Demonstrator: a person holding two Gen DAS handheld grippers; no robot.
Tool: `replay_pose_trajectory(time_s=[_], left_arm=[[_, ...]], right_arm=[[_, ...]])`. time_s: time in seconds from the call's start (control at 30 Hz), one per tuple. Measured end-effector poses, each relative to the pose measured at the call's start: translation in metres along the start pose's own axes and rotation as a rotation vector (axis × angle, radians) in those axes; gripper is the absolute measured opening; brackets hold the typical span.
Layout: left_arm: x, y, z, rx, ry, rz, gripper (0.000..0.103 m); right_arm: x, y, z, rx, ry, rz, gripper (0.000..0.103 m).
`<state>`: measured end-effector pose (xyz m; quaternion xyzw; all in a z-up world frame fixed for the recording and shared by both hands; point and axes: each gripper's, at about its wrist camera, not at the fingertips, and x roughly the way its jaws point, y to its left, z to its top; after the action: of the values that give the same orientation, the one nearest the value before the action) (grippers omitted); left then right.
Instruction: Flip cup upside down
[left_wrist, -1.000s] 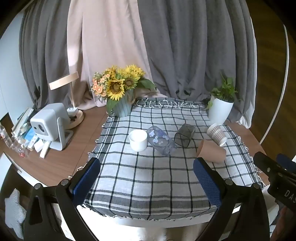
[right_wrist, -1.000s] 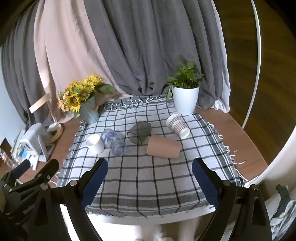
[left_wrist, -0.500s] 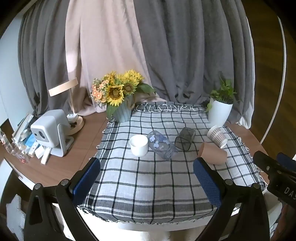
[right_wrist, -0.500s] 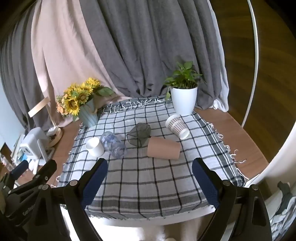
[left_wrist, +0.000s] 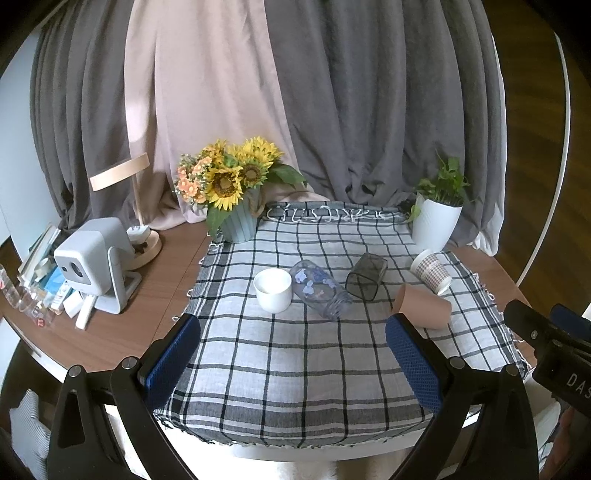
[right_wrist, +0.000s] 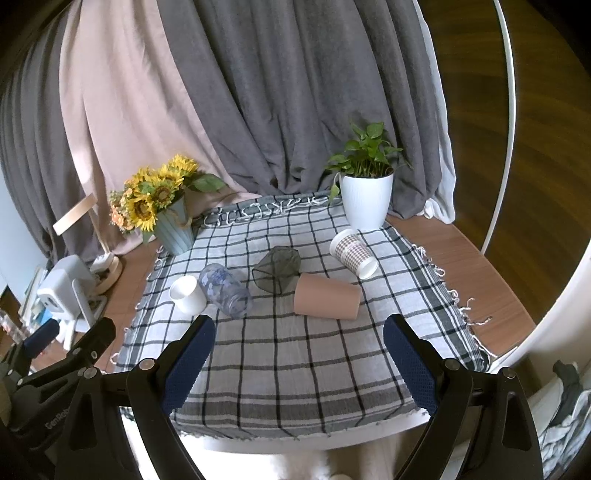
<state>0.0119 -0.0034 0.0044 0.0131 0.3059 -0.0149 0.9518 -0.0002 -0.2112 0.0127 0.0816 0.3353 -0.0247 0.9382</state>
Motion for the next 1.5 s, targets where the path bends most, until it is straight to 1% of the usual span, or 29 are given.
replay_pose_trajectory(time_s=[1.5], left_arm=[[0.0018, -0.0022, 0.0028, -0.006, 0.003, -0.003, 0.102]], right_arm=[[0.0031, 0.0039, -0.001, 0.013, 0.008, -0.015, 0.093]])
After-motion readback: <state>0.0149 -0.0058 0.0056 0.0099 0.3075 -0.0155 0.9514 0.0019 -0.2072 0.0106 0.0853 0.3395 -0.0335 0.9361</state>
